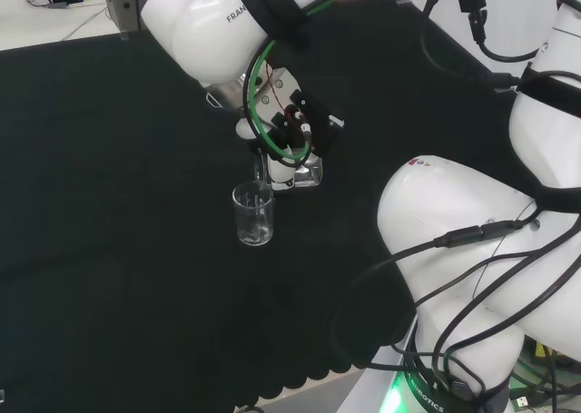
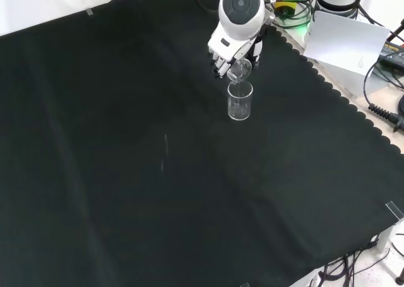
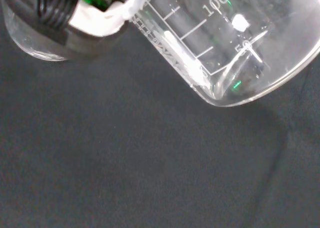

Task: Pour the water from the handheld beaker into the one on the table.

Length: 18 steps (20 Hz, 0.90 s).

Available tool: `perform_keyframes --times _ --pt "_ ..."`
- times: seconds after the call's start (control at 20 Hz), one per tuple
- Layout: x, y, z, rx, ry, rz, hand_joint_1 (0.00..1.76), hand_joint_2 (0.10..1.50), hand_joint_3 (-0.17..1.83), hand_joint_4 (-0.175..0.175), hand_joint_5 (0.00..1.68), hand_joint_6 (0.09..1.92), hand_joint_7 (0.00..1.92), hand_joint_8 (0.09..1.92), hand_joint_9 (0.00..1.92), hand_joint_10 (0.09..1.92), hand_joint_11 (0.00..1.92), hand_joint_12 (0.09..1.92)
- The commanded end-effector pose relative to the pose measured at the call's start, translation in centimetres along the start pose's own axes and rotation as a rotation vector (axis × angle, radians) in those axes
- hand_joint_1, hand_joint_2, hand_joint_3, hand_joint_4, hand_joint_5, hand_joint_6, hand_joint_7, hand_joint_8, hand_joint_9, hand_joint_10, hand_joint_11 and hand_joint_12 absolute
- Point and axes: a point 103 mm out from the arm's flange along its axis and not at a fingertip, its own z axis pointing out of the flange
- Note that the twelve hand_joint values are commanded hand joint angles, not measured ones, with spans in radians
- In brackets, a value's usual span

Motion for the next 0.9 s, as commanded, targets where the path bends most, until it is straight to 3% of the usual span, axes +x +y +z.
perform_keyframes --times 0.05,0.9 --pt "0.04 0.18 -0.06 0.034 -0.033 0.012 1.44 1.0 -0.17 -0.175 1.46 0.09 1.41 0.39 1.64 0.09 1.41 0.64" --pt "0.43 0.34 -0.8 0.079 -0.082 0.043 1.44 1.0 -0.17 -0.175 1.46 0.09 1.41 0.39 1.64 0.09 1.41 0.64"
